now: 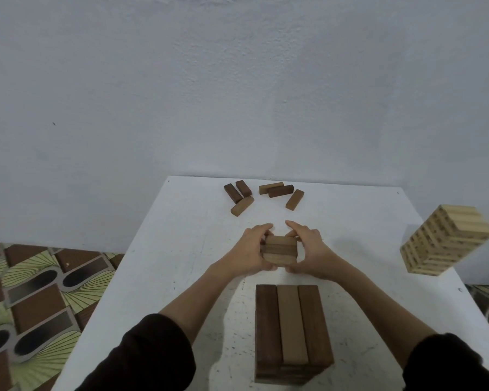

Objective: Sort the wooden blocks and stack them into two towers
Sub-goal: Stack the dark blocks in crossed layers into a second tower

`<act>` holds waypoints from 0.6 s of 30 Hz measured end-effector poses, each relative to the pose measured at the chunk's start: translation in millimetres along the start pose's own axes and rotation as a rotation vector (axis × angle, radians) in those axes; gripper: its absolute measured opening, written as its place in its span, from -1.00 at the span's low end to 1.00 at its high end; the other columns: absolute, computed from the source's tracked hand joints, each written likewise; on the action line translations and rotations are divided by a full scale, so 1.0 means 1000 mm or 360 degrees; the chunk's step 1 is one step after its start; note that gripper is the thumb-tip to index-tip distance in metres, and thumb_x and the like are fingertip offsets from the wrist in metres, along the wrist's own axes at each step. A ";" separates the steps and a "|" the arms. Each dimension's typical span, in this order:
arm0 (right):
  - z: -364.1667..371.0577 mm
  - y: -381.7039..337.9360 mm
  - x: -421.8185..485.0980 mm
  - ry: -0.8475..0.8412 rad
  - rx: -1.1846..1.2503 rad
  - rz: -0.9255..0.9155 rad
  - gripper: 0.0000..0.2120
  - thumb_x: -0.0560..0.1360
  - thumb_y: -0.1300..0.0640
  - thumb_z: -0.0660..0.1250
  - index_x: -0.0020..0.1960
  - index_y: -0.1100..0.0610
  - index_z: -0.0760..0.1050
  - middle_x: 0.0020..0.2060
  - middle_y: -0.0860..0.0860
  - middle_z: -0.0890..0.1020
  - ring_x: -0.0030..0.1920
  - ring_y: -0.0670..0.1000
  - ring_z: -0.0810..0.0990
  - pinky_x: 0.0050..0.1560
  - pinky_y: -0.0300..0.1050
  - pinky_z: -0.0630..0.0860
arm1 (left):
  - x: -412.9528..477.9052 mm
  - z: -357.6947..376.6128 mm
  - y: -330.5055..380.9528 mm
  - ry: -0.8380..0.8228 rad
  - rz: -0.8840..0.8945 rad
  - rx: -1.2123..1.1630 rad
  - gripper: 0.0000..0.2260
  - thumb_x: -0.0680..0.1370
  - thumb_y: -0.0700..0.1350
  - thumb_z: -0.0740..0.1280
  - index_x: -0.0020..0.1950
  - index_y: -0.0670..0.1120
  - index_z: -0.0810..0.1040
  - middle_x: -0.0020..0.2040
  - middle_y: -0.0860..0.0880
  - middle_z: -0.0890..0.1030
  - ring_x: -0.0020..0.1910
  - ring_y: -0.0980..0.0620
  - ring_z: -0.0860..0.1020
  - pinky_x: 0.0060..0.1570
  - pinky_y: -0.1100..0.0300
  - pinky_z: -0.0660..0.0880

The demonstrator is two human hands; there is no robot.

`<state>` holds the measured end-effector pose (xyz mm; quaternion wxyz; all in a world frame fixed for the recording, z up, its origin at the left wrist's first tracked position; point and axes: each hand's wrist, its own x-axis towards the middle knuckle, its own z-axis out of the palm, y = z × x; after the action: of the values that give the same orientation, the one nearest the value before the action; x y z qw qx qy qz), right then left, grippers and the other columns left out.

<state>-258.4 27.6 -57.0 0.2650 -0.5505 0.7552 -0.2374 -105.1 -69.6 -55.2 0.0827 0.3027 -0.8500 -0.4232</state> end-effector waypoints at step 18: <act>-0.068 -0.094 -0.082 0.0249 0.0836 -0.0461 -0.17 0.28 0.27 0.53 0.37 -0.16 0.21 0.02 -0.29 0.55 0.19 -0.19 0.48 0.38 -0.12 0.28 | -0.085 -0.068 0.080 0.0321 0.0395 -0.0679 -0.16 0.19 0.02 0.55 0.42 0.08 0.28 0.18 0.02 0.52 0.25 0.09 0.48 0.30 0.14 0.39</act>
<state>-216.4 84.4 66.8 0.3026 -0.5451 0.5998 -0.5015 -45.1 -28.7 59.1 0.2803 0.2126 -0.7596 -0.5471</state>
